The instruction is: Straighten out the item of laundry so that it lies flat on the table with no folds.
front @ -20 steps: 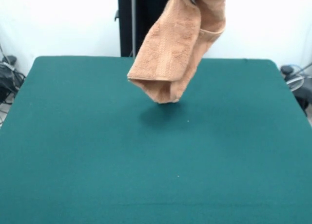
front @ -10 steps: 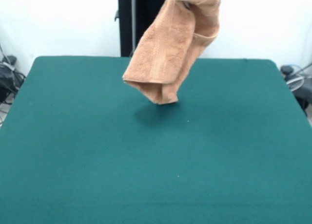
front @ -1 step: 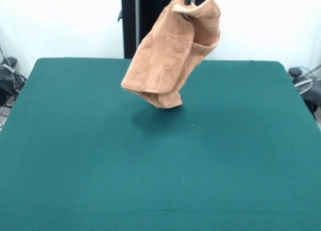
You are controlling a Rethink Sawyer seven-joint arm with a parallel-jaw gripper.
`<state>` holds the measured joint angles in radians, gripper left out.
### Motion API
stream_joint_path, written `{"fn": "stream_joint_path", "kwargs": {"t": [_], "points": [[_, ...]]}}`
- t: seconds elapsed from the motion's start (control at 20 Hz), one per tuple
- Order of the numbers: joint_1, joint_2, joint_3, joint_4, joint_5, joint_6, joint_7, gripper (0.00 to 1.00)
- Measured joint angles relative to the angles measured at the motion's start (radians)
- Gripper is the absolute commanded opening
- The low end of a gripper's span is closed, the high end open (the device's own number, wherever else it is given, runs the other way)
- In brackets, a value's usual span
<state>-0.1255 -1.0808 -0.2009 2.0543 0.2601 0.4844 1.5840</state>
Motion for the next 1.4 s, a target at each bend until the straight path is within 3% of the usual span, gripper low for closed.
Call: {"fn": "stream_joint_path", "kwargs": {"t": [0.95,1.4], "points": [[0.038,0.168,0.008,-0.242,0.002,0.003,0.0,0.0],[0.047,0.265,0.008,-0.381,0.002,0.063,0.0,0.0]]}}
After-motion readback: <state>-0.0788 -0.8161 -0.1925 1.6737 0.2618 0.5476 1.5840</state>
